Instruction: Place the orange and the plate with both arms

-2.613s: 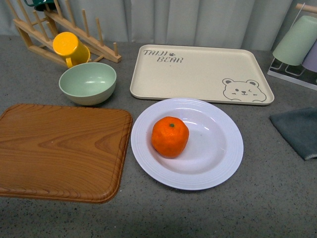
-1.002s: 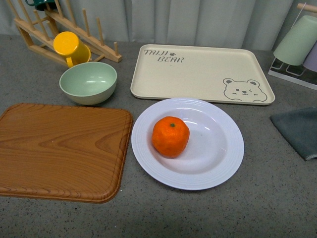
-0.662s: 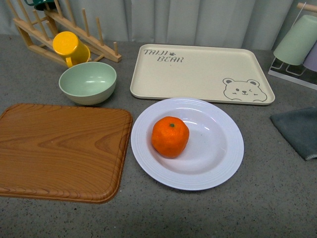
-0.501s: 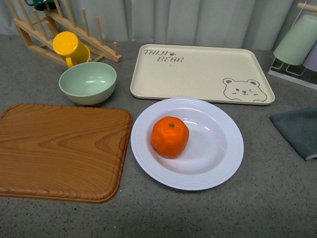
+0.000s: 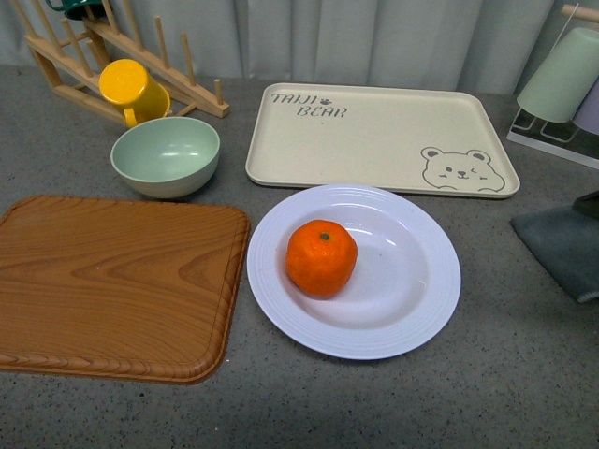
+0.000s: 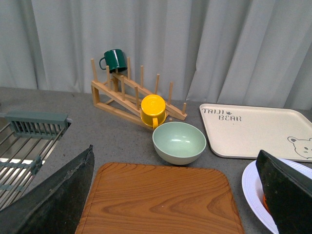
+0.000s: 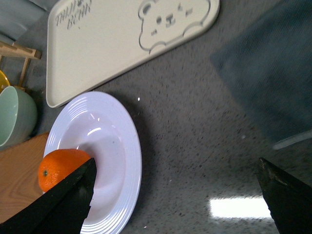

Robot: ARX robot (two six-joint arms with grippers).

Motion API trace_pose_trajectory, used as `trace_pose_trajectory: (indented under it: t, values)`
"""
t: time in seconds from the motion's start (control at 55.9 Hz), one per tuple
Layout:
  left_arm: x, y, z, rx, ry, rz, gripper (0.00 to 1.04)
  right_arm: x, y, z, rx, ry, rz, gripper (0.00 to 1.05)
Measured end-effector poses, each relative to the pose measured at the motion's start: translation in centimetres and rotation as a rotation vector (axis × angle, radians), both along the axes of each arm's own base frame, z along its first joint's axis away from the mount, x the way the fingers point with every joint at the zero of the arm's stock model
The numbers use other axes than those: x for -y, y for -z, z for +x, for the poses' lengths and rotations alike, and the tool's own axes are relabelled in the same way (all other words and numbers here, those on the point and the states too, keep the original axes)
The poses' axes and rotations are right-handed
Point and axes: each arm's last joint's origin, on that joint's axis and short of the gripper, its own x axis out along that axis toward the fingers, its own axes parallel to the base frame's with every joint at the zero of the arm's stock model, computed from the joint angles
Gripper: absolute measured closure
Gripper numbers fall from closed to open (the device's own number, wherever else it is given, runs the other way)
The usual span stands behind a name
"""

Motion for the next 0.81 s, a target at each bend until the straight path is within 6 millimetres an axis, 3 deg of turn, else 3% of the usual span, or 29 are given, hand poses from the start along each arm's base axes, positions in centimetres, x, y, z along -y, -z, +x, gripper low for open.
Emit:
trace_pose_trajectory:
  t: [0.143, 0.268, 0.412, 0.805]
  values:
    - [0.0, 0.0, 0.0, 0.0, 0.0, 0.0, 0.06, -0.2, 3.5, 1.6, -0.226, -0.043, 0.231, 0.09]
    - [0.0, 0.0, 0.0, 0.0, 0.0, 0.0, 0.06, -0.8, 5.6, 2.8, -0.299, -0.054, 0.332, 0.09]
    - [0.0, 0.0, 0.0, 0.0, 0.0, 0.0, 0.06, -2.0, 6.9, 4.7, -0.325, -0.063, 0.371, 0.09]
    - [0.0, 0.0, 0.0, 0.0, 0.0, 0.0, 0.06, -6.3, 8.5, 6.5, -0.346, -0.117, 0.479, 0.09]
